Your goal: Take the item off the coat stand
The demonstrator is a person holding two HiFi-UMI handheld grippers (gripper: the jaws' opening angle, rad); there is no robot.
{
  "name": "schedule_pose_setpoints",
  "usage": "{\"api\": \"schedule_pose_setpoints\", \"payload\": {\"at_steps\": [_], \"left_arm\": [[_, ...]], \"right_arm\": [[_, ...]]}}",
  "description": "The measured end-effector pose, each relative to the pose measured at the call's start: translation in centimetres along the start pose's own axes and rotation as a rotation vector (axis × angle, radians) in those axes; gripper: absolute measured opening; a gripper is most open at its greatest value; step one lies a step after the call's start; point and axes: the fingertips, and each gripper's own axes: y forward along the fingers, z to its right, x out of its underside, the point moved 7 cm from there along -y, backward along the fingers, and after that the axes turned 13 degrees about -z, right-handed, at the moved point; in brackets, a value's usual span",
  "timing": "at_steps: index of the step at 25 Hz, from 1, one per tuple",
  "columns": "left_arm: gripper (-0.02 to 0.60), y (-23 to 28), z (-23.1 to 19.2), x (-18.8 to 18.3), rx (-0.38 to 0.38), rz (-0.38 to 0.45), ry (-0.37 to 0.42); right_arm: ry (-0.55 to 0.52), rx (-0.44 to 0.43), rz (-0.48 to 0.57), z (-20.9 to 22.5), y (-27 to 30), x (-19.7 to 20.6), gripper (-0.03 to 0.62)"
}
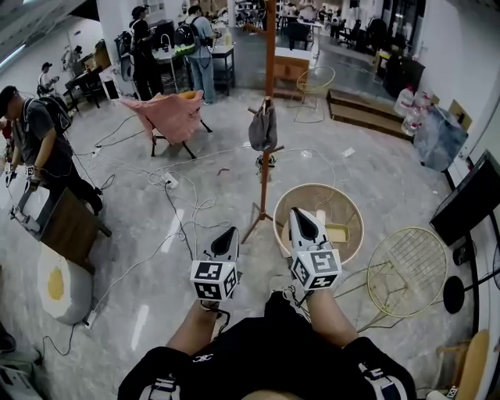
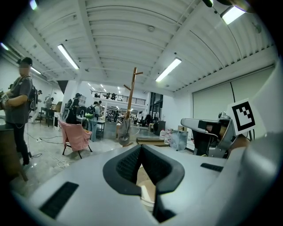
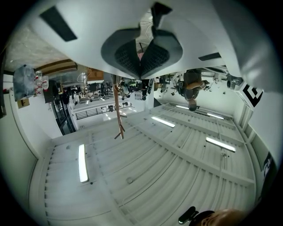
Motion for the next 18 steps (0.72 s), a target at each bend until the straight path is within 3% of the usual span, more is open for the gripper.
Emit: {"api": "schedule_pose_setpoints", "payload": {"at_steps": [8,18], "left_arm": [[0.012,6.3,-3.9,-2.4,-0.043,-0.01,-0.023],[0.012,20.2,-6.9,-10.7,-0.071,-0.019,0.004]], "right_arm": [[0.014,-0.015,0.002,4.1,7.4,-0.5,0.015],[0.06,-0.044,0.003,14.7,20.7,-3.9,0.015]]}}
